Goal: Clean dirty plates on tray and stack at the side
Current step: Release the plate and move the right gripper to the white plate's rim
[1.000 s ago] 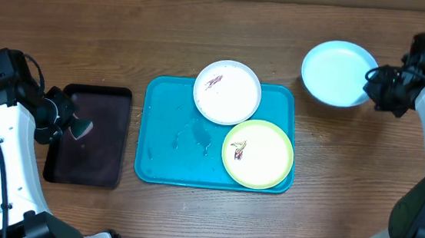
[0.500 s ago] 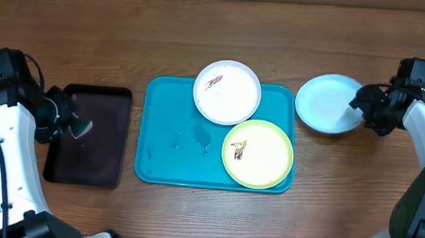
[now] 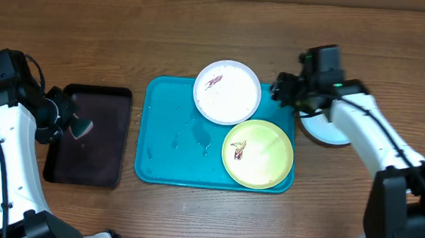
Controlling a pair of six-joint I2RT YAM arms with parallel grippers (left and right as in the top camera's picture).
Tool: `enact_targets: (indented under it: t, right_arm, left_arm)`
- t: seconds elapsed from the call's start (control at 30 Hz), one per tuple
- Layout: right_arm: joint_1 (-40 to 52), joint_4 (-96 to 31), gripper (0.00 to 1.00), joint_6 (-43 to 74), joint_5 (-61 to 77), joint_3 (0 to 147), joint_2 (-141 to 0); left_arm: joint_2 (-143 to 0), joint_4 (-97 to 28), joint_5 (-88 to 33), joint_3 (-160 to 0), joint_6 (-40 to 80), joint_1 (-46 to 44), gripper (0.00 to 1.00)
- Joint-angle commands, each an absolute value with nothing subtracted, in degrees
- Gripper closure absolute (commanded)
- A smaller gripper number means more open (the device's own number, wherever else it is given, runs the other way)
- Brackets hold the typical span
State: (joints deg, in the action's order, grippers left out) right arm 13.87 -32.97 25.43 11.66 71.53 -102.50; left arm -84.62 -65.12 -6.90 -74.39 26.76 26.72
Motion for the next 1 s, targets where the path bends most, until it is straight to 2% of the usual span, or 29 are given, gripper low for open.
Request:
enact_targets:
  t: [0.0,0.33,0.6,0.7,0.8,0.97]
  right_arm:
    - [18.31,-32.08,0.32,40.64,-3.33,71.64,-103.66]
    - [22.57,-24.77,0.37,51.53,-1.93,71.64,-110.39]
    - [24.91,-21.1,0.43,52.34,2.15,71.64,-114.87]
    - [25.82,-21.15,0.52,52.34,1.67,71.64,-115.87]
    - [25.93,-20.82,0.72,51.88,1.39,71.64,-116.03]
    - [25.96,-17.72,0.84,43.81,5.52,71.68,-116.03]
  left_arm:
    - [-84.75,-65.25,-7.55,-74.02,25.71,26.55,0.96]
    - [-84.75,-65.63,-7.55,-74.02,25.71,26.55,0.96]
    - [-84.75,-65.52,-7.55,-74.02,25.71,26.55,0.96]
    - [-84.75,-65.54,-7.55,-74.02,25.71,26.55,0.96]
    - [-84.75,-65.54,-7.55,-74.02,25.71,26.55,0.96]
    - [-84.75,-65.47,-7.84,-74.02,25.71,26.44,0.96]
